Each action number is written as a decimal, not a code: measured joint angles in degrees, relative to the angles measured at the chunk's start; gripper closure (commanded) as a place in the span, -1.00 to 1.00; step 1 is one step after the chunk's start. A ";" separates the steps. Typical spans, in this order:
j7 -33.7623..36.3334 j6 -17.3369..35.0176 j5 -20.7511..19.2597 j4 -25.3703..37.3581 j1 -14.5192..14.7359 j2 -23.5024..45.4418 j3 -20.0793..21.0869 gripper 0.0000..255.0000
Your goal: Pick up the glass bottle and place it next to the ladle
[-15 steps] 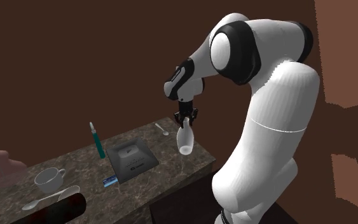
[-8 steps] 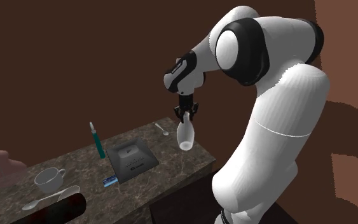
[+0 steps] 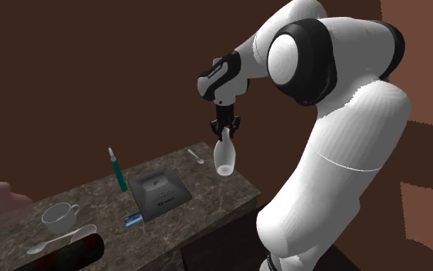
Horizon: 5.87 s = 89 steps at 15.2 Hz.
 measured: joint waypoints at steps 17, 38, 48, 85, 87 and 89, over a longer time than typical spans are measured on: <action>-0.19 -13.14 -0.13 9.02 0.08 -4.13 0.20 1.00; -0.64 -29.17 0.04 25.25 0.22 -3.92 0.40 1.00; 8.79 -30.89 1.63 23.85 4.30 -6.72 5.97 1.00; 56.50 -33.29 -0.71 51.13 27.55 18.79 31.07 1.00; 56.51 -31.72 -0.48 49.05 27.39 18.24 31.07 1.00; 56.42 -30.07 -0.41 47.22 27.24 18.05 31.03 1.00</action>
